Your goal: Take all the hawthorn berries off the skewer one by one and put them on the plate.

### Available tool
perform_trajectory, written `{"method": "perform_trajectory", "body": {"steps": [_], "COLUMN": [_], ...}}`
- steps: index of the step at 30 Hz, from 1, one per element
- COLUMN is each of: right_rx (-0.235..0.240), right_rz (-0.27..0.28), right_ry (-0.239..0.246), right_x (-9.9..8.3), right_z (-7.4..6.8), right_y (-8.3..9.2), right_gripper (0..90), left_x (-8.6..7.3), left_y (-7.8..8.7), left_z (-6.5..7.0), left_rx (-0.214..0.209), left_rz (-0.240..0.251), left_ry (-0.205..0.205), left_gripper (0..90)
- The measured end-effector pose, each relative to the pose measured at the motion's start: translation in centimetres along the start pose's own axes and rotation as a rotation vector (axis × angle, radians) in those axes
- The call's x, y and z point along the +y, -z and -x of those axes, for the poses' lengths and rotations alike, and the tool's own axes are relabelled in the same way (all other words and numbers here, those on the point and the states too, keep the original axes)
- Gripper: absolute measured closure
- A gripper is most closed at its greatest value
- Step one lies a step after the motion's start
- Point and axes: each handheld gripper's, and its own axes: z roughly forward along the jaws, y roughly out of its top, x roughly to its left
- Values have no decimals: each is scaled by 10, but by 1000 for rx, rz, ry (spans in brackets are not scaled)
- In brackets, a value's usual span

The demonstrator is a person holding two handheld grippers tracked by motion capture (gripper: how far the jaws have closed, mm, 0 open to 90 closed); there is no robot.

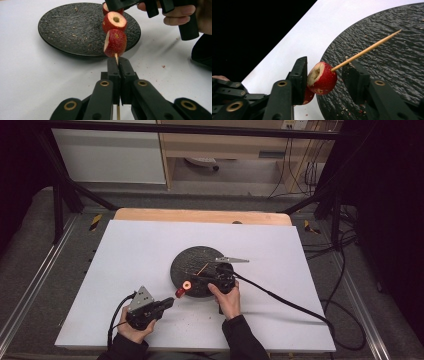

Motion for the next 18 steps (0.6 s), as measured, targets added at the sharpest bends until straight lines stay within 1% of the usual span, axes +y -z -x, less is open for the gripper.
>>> {"method": "perform_trajectory", "body": {"steps": [3,6,10,14,18], "right_rx": [12,23,32,35,23], "right_rz": [-1,9,13,23,37], "right_ry": [-11,-22,-26,-26,-27], "right_x": [2,4,6,9,12], "right_z": [-1,-3,-4,-5,-5], "right_y": [2,5,7,10,13], "right_gripper": [609,633,643,645,648], "left_x": [0,1,1,2,3], "left_y": [0,1,2,4,7], "left_z": [0,1,2,3,4], "left_rx": [-2,-3,-5,-5,-2], "left_rz": [5,10,23,35,46], "left_ry": [0,-6,-7,-15,-23], "left_gripper": [884,884,884,884,885]}}
